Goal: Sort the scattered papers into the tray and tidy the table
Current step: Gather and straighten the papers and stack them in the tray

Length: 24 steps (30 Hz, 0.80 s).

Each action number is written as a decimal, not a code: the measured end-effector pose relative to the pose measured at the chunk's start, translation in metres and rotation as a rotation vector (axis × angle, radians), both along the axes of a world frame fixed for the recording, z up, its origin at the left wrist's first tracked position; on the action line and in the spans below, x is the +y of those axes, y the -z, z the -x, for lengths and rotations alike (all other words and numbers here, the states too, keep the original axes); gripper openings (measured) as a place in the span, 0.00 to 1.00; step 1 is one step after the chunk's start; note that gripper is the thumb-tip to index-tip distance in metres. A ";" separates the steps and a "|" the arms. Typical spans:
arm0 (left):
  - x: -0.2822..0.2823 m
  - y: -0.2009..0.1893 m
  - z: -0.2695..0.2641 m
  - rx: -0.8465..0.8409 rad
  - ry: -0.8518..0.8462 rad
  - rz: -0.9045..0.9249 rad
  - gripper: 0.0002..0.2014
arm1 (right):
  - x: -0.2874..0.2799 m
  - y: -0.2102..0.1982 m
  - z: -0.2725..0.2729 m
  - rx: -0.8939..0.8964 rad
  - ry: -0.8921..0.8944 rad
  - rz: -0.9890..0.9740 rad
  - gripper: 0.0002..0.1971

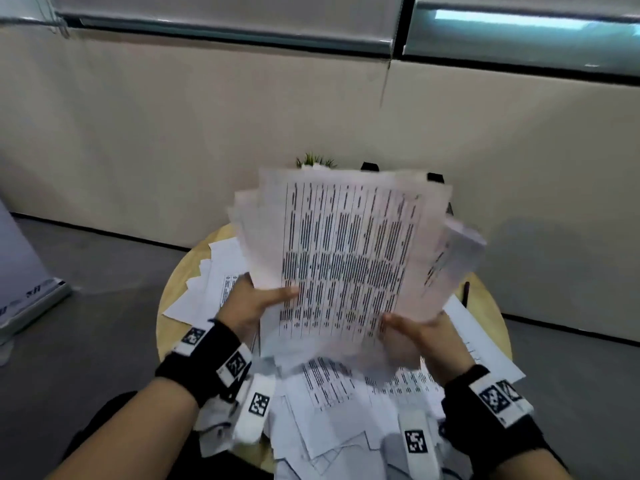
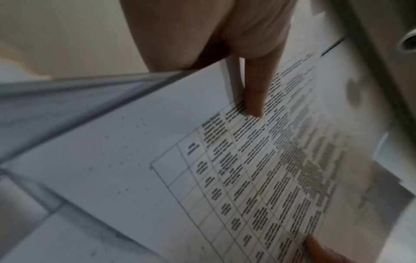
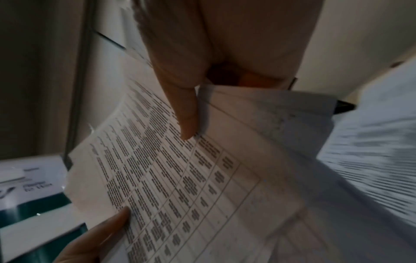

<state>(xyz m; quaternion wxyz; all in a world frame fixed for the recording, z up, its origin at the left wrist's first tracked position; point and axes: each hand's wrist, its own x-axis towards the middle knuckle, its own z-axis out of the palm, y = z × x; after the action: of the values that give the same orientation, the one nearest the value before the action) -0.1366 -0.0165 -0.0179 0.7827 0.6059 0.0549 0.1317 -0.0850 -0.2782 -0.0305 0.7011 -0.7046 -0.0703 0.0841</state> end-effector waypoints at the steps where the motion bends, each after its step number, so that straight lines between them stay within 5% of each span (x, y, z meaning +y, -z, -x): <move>1: 0.000 -0.010 -0.003 -0.030 -0.001 -0.007 0.24 | 0.001 -0.008 -0.001 -0.031 -0.012 -0.021 0.29; 6: 0.004 -0.016 -0.010 -0.068 0.042 -0.044 0.37 | 0.007 -0.013 -0.001 -0.093 -0.098 -0.102 0.18; 9: 0.002 0.005 -0.013 -0.006 -0.005 -0.014 0.25 | 0.013 0.007 -0.005 -0.104 -0.129 0.054 0.25; 11: 0.000 0.013 -0.013 0.003 -0.070 0.023 0.27 | 0.016 0.012 -0.006 -0.107 -0.121 0.087 0.26; 15: -0.007 -0.004 -0.014 -0.069 -0.089 0.010 0.25 | 0.028 -0.008 -0.010 -0.193 0.012 -0.058 0.10; 20: -0.015 -0.037 -0.021 -0.215 -0.110 -0.019 0.19 | 0.024 -0.043 -0.018 -0.293 0.017 -0.201 0.13; 24: -0.014 -0.032 -0.025 -0.137 -0.068 -0.093 0.16 | 0.015 -0.036 -0.021 -0.343 0.003 -0.099 0.15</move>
<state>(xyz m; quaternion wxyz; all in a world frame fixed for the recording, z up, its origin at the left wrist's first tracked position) -0.1119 -0.0304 0.0140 0.7508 0.6288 0.0157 0.2018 -0.0642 -0.2629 0.0055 0.7130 -0.6732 -0.1919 -0.0417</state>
